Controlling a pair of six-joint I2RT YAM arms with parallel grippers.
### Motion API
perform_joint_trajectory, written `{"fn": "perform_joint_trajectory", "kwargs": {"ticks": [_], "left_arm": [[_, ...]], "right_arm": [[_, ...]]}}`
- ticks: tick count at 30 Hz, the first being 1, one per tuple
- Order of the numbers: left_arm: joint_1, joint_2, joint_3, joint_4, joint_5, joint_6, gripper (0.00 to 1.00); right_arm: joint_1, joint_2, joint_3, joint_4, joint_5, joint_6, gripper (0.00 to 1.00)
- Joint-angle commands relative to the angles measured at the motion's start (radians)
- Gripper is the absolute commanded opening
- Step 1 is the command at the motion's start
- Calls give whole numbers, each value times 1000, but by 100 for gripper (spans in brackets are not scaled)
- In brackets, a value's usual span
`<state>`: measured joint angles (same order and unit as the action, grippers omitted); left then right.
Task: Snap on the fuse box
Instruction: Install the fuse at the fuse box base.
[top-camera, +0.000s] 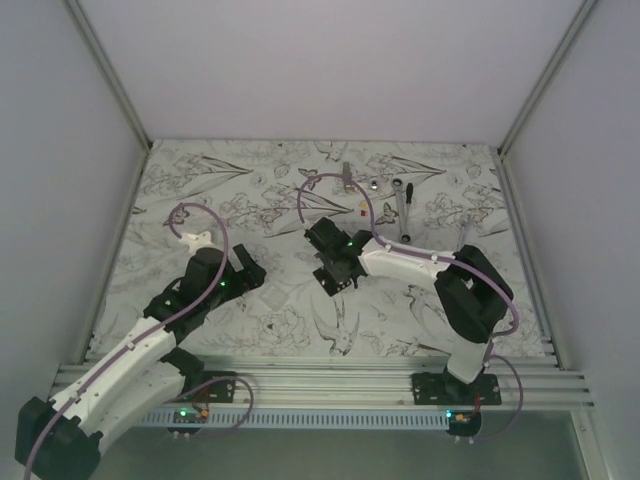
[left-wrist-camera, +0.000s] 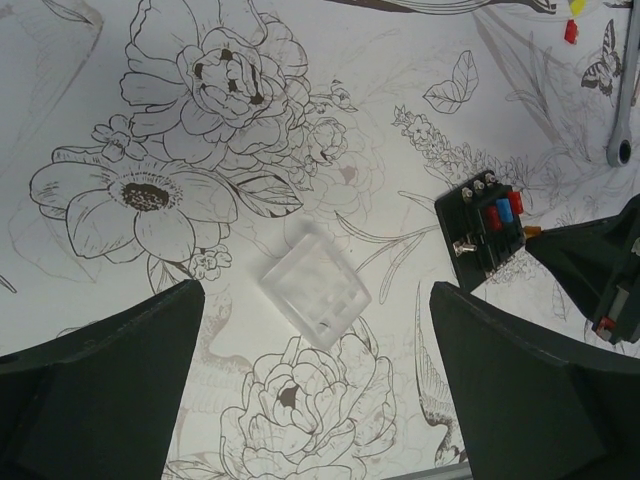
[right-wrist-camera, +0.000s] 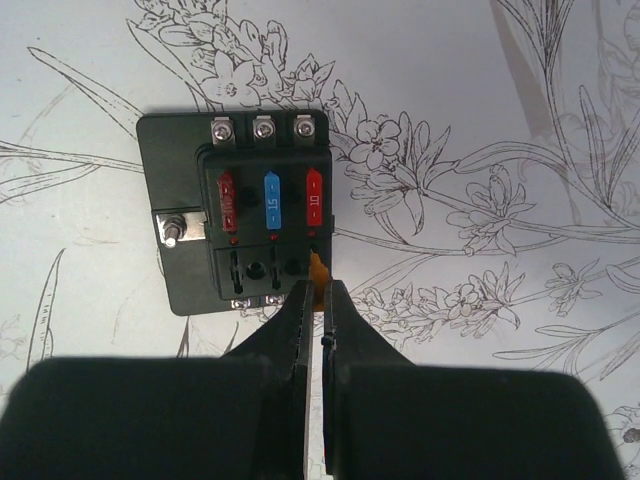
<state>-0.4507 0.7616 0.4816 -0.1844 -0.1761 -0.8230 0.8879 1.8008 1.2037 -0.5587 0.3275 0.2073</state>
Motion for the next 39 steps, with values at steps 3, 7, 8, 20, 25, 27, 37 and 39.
{"fn": "perform_joint_trajectory", "kwargs": {"ticks": [3, 7, 8, 20, 25, 27, 37, 39], "left_arm": [[12, -14, -15, -26, 23, -11, 100], [14, -10, -14, -27, 27, -16, 100], [14, -10, -13, -27, 28, -16, 100], [15, -13, -14, -27, 39, -19, 100], [14, -14, -11, -26, 42, -21, 100], [15, -16, -11, -27, 43, -23, 100], [15, -42, -18, -29, 47, -27, 100], [15, -46, -18, -29, 47, -28, 100]], "right_arm": [[16, 20, 37, -17, 41, -25, 0], [15, 24, 37, -15, 36, -33, 0], [16, 29, 37, -16, 35, -36, 0], [17, 92, 52, -52, 0, -90, 0], [25, 108, 67, -76, 26, -115, 0], [28, 103, 75, -80, 26, -126, 0], [29, 103, 117, -184, 9, -134, 0], [29, 108, 118, -179, 20, -134, 0]]}}
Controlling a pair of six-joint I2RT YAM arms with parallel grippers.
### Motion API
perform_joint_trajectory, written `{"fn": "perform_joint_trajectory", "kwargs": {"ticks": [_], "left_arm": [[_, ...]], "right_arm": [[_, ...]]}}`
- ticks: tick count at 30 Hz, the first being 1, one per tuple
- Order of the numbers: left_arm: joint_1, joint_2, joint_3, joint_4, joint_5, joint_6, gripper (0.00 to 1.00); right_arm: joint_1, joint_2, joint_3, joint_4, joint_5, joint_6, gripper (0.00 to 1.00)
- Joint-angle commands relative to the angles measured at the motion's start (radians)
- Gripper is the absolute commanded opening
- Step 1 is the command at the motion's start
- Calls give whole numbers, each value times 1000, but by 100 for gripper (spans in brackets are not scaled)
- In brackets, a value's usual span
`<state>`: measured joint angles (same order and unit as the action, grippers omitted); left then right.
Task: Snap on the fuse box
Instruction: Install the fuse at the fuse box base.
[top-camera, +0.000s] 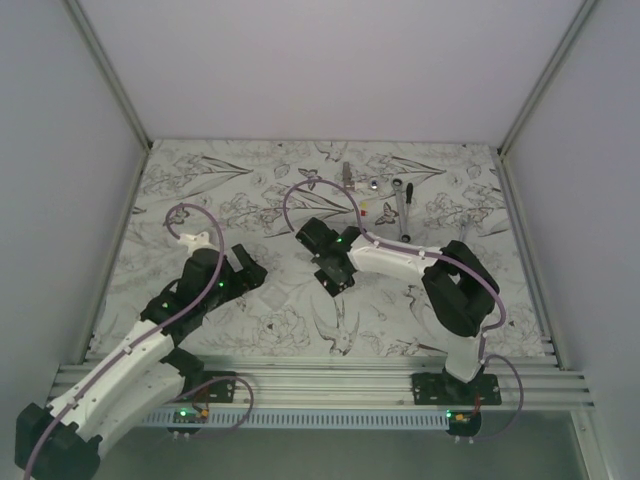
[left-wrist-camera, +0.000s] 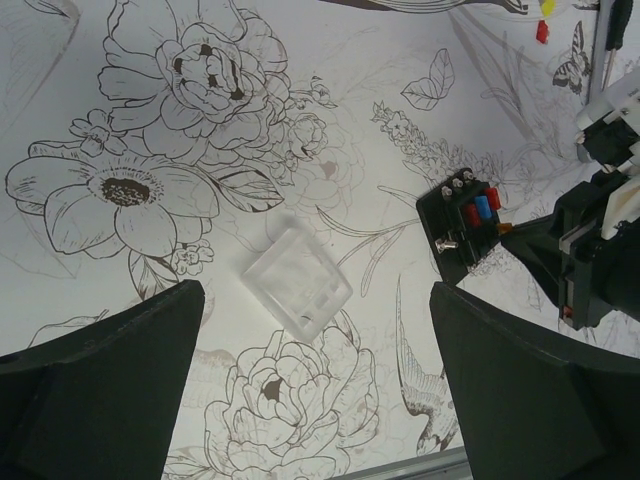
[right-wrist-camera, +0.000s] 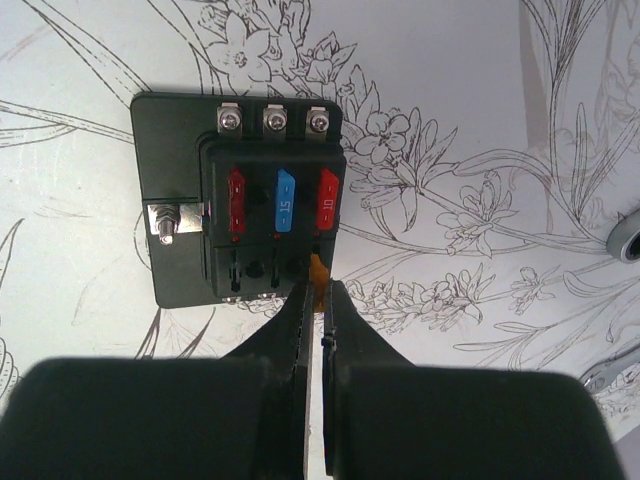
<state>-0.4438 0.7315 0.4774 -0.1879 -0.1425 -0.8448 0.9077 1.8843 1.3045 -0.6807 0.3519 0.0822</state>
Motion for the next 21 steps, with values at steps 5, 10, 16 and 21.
{"fn": "perform_joint_trajectory", "kwargs": {"ticks": [5, 10, 16, 21], "left_arm": [[8, -22, -17, -27, 14, -13, 100], [9, -28, -18, -28, 14, -17, 100], [9, -36, -23, -28, 11, -23, 100], [10, -38, -20, -28, 18, -22, 100]], "right_arm": [[8, 36, 15, -21, 18, 9, 0], [5, 62, 22, -16, 45, 30, 0], [5, 27, 3, 29, -7, 18, 0], [5, 26, 18, 0, -101, -7, 0]]}}
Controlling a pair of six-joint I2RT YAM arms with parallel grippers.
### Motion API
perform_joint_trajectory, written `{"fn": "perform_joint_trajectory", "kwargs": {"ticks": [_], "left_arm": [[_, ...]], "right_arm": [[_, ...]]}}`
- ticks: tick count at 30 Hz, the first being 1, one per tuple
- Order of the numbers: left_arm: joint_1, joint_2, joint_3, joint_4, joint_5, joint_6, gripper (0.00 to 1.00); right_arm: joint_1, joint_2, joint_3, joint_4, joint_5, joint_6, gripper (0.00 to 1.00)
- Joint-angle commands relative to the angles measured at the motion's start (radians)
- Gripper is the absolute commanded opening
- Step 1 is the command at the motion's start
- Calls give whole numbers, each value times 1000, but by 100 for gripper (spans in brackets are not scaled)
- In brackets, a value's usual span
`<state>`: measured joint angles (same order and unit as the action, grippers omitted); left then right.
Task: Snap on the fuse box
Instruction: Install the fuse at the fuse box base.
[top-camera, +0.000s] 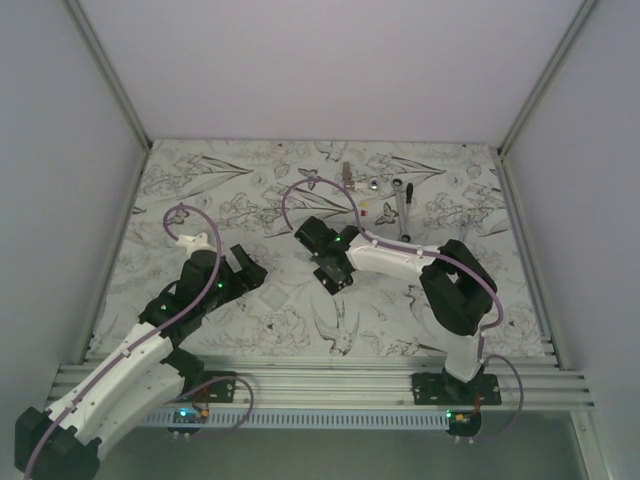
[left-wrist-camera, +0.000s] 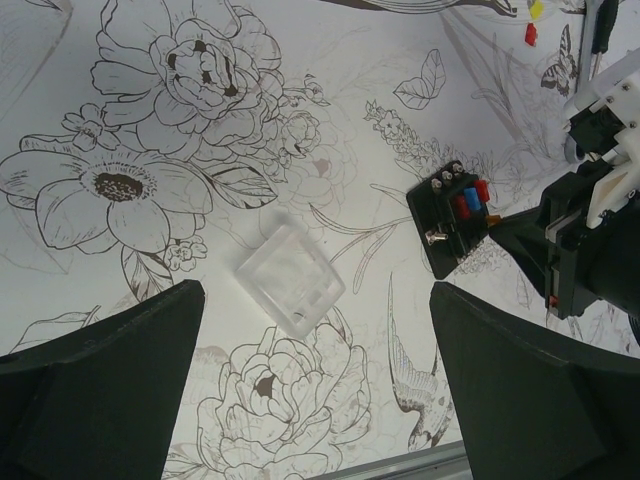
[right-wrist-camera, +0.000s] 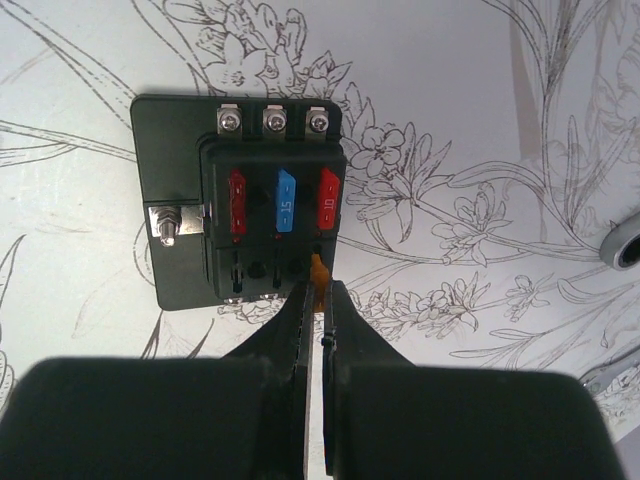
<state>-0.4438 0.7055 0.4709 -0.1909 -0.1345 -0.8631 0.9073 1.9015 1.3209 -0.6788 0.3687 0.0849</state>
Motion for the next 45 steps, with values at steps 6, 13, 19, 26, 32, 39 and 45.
{"fn": "perform_joint_trajectory", "kwargs": {"ticks": [6, 13, 19, 26, 32, 39, 45], "left_arm": [[10, -14, -11, -25, 10, -3, 100], [10, -13, -5, -25, 9, -1, 100], [9, -12, -5, -25, 10, -1, 100], [10, -13, -6, -25, 12, -2, 100], [10, -16, -8, -25, 14, -6, 100], [10, -17, -8, -24, 16, -8, 100], [10, -20, -10, -25, 19, -13, 100]], "right_arm": [[5, -19, -2, -5, -56, 9, 0], [5, -56, 4, 20, -16, 10, 0], [4, -46, 0, 24, 2, 23, 0], [-2, -35, -17, 42, -10, 29, 0], [-5, -16, -26, 51, -19, 34, 0], [-16, -32, -60, 56, -59, 41, 0], [-44, -27, -91, 79, -85, 61, 0]]}}
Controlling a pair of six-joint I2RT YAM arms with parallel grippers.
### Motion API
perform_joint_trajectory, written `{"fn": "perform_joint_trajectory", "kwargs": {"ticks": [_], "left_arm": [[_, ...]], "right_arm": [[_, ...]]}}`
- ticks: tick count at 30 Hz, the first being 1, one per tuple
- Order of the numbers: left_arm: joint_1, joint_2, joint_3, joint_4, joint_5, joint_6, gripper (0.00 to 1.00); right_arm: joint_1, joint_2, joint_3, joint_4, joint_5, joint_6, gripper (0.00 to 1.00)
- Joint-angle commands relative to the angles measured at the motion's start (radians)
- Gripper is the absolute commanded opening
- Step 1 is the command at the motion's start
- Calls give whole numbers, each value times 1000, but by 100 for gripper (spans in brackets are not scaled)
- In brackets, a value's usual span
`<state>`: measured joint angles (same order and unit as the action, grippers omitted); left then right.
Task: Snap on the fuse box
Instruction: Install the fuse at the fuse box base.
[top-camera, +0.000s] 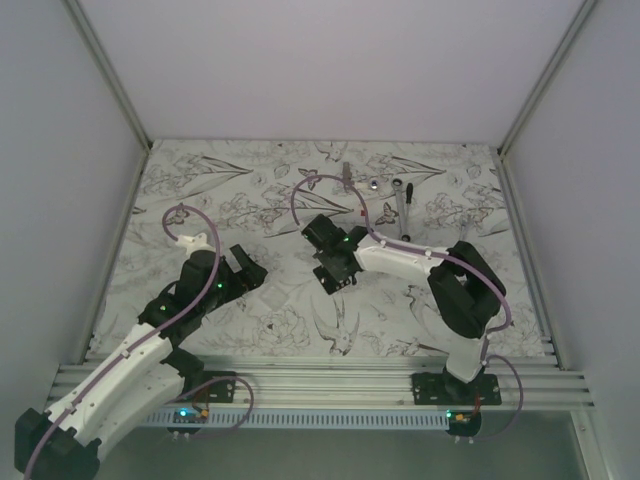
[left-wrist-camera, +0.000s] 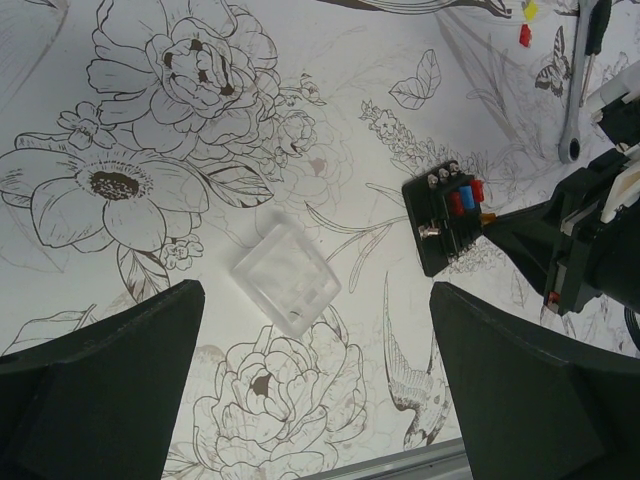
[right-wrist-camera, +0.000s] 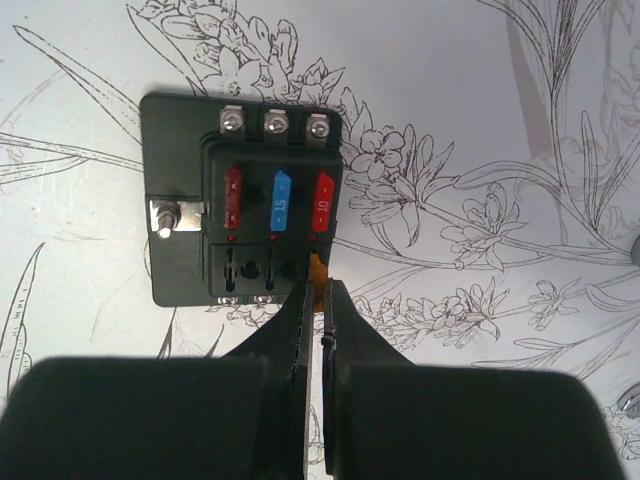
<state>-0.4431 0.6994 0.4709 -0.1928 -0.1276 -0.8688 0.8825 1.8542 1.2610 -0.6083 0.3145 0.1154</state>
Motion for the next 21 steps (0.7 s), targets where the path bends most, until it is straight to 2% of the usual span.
{"fn": "perform_joint_trajectory", "kwargs": {"ticks": [1, 21], "left_arm": [[9, -14, -11, -23, 12, -7, 100], [9, 2, -7, -21, 36, -24, 100]], "right_arm": [[-18, 26, -32, 8, -35, 25, 0], [-15, 25, 62, -75, -16, 105, 0]]}}
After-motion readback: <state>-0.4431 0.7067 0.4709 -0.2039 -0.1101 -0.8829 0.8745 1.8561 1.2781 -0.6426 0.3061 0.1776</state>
